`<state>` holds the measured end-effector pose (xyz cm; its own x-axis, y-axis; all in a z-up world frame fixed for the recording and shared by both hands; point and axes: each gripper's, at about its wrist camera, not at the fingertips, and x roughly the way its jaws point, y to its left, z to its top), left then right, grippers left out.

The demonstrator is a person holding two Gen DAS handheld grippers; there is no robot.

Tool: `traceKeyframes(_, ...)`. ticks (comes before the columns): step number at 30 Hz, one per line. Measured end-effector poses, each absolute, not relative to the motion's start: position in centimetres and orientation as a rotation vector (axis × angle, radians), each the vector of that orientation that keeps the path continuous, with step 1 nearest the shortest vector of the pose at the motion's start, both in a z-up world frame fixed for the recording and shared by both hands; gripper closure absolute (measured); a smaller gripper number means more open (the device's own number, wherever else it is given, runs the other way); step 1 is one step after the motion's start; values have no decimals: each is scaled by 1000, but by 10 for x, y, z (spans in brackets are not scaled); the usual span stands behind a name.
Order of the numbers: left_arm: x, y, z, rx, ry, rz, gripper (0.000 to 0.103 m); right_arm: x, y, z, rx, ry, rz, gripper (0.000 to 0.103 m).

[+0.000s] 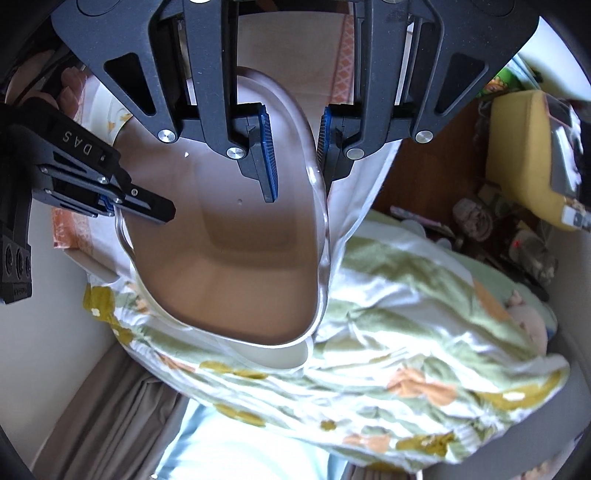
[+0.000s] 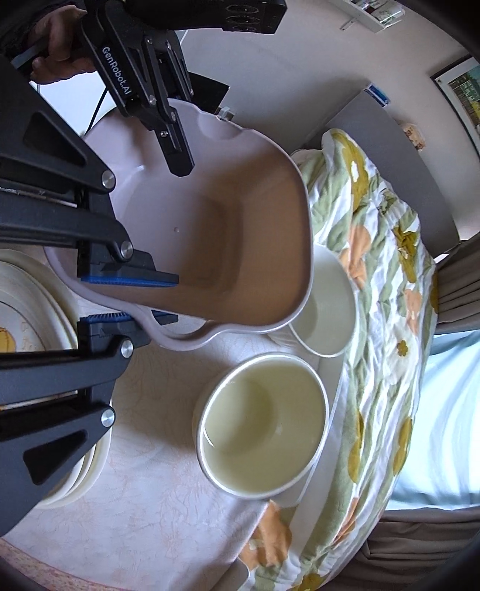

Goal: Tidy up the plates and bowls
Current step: 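Lift the pink dish and carry it over the orange floral runner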

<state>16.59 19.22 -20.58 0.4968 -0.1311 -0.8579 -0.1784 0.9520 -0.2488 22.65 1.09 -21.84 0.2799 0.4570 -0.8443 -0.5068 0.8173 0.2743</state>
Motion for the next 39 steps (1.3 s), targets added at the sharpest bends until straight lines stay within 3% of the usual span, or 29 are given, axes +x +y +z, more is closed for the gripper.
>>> traceKeyframes(9, 162, 108, -151, -269, 987, -20, 86, 205, -70, -170, 11, 1032, 602, 92)
traceKeyframes(16, 158, 8, -142, -243, 987, -133, 86, 186, -164, -147, 55, 995, 503, 92)
traceKeyframes(28, 152, -166, -202, -200, 1117, -344, 86, 148, -334, -188, 126, 1067, 269, 92)
traceKeyframes(39, 148, -225, -262, -121, 1187, -345, 86, 145, -386, -255, 165, 1115, 233, 92)
